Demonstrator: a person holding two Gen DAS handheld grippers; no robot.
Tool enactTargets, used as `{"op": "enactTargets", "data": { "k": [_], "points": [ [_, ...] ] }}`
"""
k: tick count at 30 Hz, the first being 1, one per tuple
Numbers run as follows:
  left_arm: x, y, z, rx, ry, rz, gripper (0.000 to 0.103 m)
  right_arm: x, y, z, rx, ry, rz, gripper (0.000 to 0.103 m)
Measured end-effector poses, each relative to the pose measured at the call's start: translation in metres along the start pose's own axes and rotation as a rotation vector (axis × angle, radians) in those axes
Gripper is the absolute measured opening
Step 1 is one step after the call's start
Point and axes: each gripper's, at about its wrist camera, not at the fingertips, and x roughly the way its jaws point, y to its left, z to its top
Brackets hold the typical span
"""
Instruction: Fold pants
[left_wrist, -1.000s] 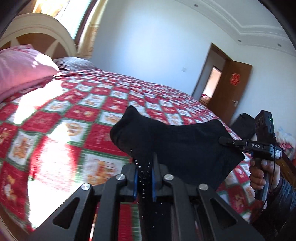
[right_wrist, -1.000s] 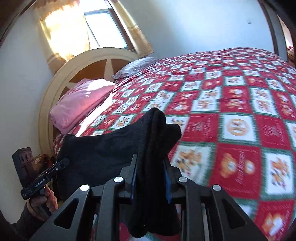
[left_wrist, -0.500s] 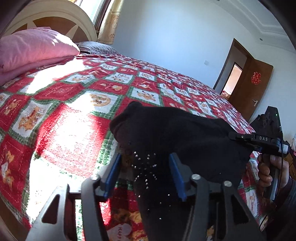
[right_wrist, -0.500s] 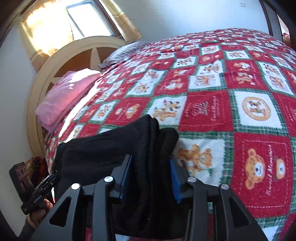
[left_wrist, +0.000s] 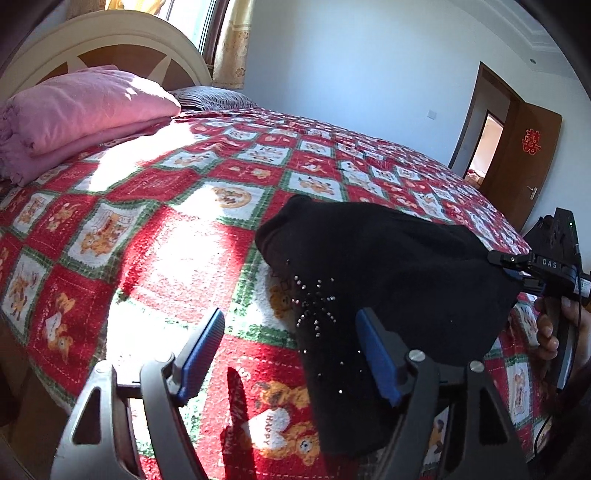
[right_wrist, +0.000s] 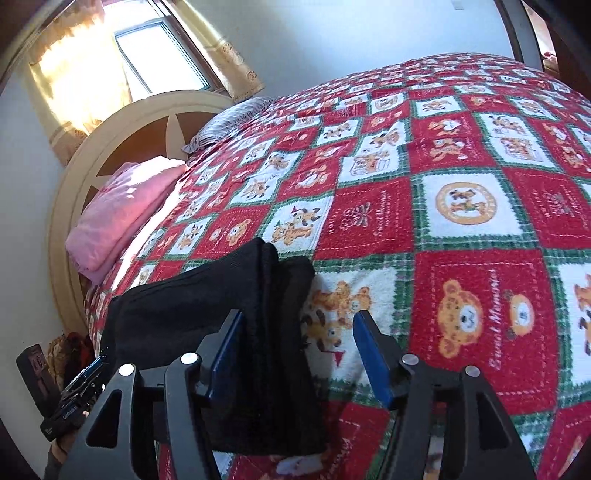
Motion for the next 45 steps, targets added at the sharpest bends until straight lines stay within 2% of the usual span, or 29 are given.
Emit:
{"op": "enactTargets", "data": {
  "k": [5,11,17,24,27,45],
  "points": [
    [-0.023,-0.017,0.006,0.053,-0.036,0.04,0.077,-0.038,0.005,-0.003,-0.03,-0.064,-0.109,0.062],
    [-0.06,-0.038,0.018,0.095,-0.111,0.039,0.091,-0.083,0.018,-0.012,-0.042,-0.091,-0.122,0.062],
    [-0.088,-0.061,0.026,0.138,-0.171,0.01,0.094,-0.13,0.055,-0.027,-0.111,-0.131,-0.081,0.062],
    [-0.109,-0.075,0.03,0.161,-0.212,-0.018,0.098,-0.179,0.097,-0.035,-0.201,-0.226,-0.049,0.063],
    [-0.113,-0.078,0.031,0.166,-0.223,-0.019,0.099,-0.188,0.107,-0.038,-0.217,-0.252,-0.049,0.066],
    [-0.115,-0.079,0.029,0.163,-0.228,-0.017,0.102,-0.192,0.123,-0.047,-0.268,-0.266,-0.081,0.067]
  ]
}}
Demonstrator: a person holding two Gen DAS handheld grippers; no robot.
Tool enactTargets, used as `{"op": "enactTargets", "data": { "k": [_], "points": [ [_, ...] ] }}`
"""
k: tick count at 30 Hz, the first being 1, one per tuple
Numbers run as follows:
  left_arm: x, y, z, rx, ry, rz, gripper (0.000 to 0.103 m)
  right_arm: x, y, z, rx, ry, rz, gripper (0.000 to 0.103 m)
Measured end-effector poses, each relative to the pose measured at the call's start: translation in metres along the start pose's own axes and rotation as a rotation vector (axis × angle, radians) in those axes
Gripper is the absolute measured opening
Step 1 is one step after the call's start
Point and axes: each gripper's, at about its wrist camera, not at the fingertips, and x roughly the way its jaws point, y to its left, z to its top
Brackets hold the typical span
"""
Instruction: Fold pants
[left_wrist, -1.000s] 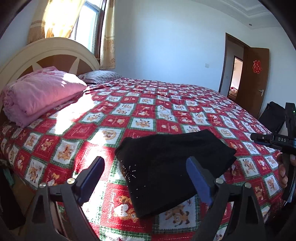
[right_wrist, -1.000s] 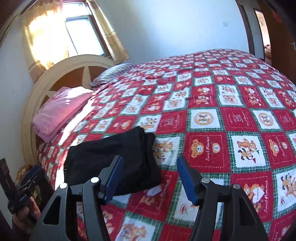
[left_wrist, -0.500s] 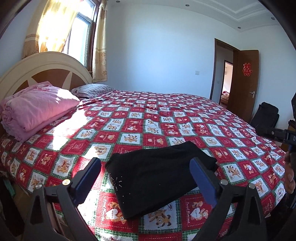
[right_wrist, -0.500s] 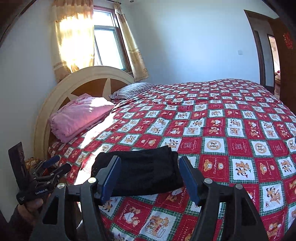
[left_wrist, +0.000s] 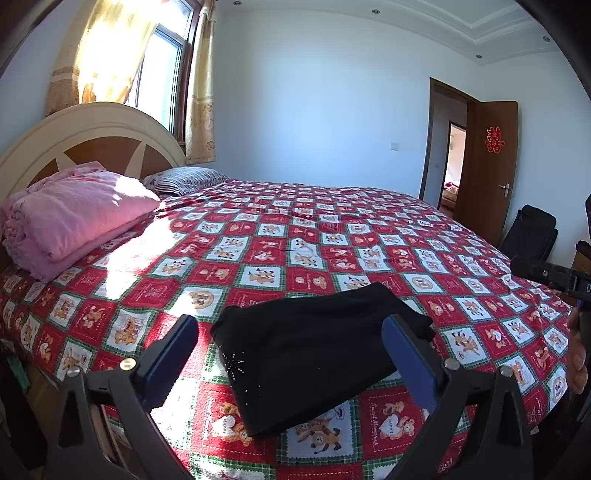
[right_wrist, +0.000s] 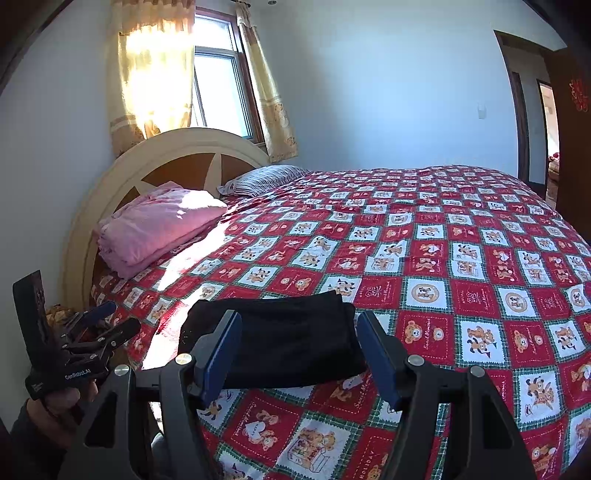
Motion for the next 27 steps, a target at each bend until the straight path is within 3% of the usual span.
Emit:
{"op": "enactTargets", "data": {
  "k": [27],
  "points": [
    [0.0004,-0.0038,-0.0008,0.009,0.004,0.001,0.103,-0.0024,-0.0031,0.0014,-0.002,-0.007,-0.025,0.067]
  ]
}}
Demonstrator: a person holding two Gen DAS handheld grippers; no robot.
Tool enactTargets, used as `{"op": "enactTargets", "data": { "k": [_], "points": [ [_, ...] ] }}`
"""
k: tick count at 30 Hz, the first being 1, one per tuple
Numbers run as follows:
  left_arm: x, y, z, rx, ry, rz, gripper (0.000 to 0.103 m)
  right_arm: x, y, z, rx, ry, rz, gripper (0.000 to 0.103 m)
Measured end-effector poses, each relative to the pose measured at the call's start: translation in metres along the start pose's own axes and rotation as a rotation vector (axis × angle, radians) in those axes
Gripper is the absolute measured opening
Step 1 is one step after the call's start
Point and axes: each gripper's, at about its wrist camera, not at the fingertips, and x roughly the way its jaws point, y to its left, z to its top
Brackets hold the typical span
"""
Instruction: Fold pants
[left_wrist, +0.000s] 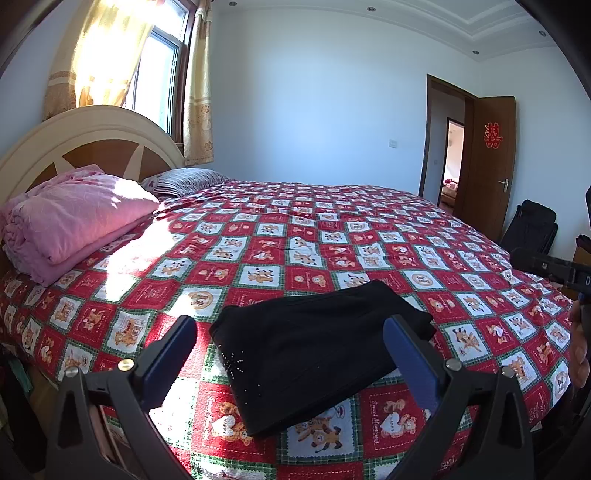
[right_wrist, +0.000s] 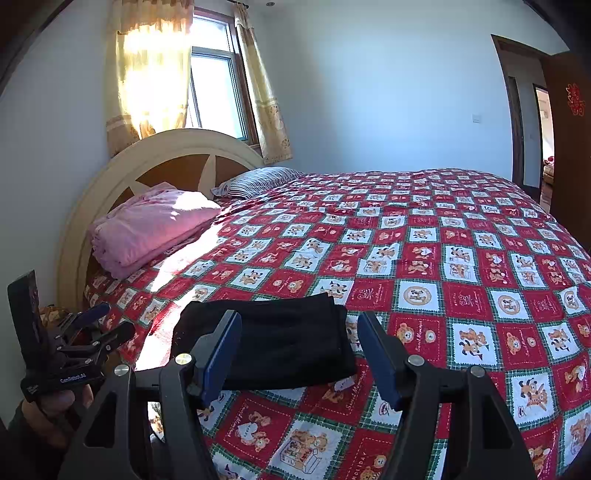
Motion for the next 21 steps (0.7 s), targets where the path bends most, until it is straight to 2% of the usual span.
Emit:
{"op": "enactTargets", "data": {
  "k": [14,21],
  "points": [
    [0.0,0.0,0.003,0.018,-0.003,0.021,0.103,0.004,0.003,-0.003,-0.005,0.008,-0.005,0.067],
    [-0.01,-0.004,0.01,0.032,-0.06,0.028,0.103,0.005,0.004,-0.004,-0.011,0.003,-0.009,0.067]
  ]
}}
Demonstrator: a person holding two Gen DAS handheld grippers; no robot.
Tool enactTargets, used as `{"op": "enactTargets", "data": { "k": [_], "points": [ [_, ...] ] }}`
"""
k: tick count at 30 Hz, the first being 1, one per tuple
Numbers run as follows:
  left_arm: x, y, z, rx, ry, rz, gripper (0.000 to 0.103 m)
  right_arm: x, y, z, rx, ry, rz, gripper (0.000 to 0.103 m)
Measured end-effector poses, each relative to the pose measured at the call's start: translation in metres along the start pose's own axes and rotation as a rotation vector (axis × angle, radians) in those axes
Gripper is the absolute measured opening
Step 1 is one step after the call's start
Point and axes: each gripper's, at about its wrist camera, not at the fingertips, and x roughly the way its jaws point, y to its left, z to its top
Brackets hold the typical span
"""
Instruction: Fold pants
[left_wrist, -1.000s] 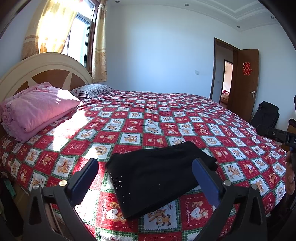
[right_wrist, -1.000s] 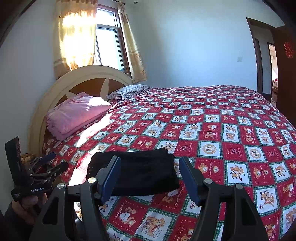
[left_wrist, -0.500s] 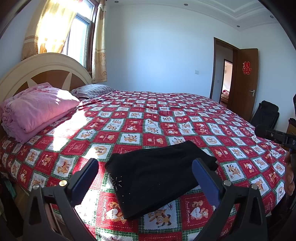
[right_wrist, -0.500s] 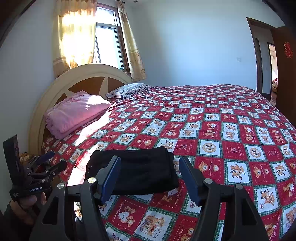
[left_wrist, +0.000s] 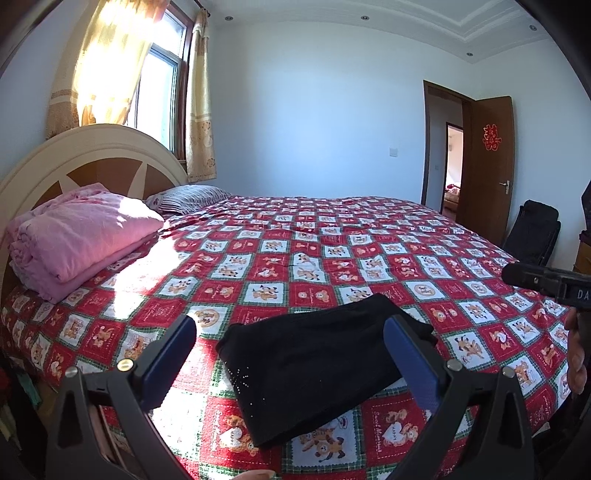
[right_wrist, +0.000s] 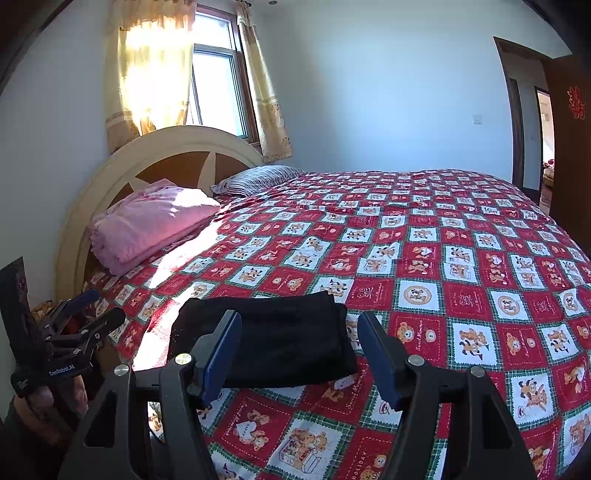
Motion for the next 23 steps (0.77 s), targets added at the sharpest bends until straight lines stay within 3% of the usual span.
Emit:
{"op": "enactTargets", "data": {
  "k": [10,23],
  "points": [
    [0.0021,0.0033,0.0005,-0.014,0.0,0.056,0.103,0.0012,0.002,-0.0002,-0.015,0.004,-0.002,0.067],
    [0.0049,0.0007,-0.0044,0.004,0.008,0.028,0.103,0.0077,0.0059,-0.0055,-0.03,0.026,0.0,0.067]
  ]
}}
